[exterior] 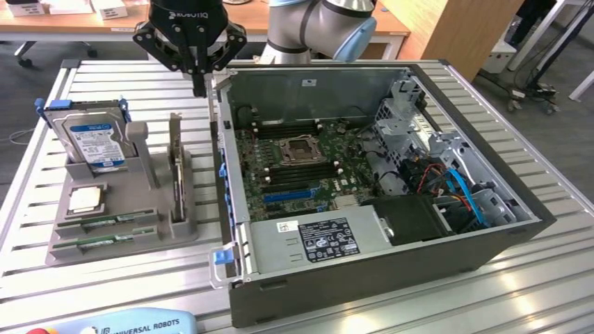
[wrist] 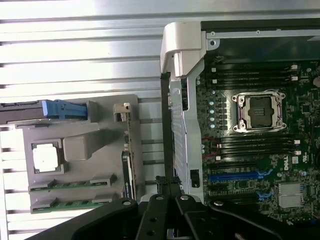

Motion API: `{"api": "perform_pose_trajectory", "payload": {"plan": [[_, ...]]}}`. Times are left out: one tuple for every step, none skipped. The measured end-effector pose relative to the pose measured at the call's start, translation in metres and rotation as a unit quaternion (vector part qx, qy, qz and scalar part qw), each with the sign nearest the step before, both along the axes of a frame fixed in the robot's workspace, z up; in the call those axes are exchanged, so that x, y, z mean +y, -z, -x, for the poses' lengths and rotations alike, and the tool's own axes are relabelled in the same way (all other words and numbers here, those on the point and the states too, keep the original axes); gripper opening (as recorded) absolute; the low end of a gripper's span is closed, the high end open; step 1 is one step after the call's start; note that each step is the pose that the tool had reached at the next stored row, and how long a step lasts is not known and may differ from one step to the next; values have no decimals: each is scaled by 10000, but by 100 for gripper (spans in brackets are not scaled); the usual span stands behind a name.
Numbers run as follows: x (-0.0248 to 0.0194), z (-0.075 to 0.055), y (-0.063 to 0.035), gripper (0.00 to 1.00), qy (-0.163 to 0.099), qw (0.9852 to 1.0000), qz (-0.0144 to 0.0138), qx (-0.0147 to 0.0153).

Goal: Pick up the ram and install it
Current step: 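Reach for the ram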

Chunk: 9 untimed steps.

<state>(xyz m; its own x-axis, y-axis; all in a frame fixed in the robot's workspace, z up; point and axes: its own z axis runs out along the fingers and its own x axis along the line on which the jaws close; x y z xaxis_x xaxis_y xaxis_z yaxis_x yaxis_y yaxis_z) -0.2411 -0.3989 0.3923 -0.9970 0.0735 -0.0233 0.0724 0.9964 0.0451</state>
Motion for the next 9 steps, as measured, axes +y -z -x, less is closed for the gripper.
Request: {"api": "perform_pose_trajectory", "payload": {"plan": [[0,11,0,10,-8,10000,0,0],[0,20,0,10,-15,10000,0,0],[0,29,1,10,-22,10000,0,0],[0,38,1,10,-30,10000,0,0],[0,46,1,10,-39,10000,0,0],[0,54,1,10,-49,10000,0,0],[0,63,1,10,-60,10000,0,0],[0,71,2,10,-71,10000,0,0],[0,79,2,10,-82,10000,0,0]]}}
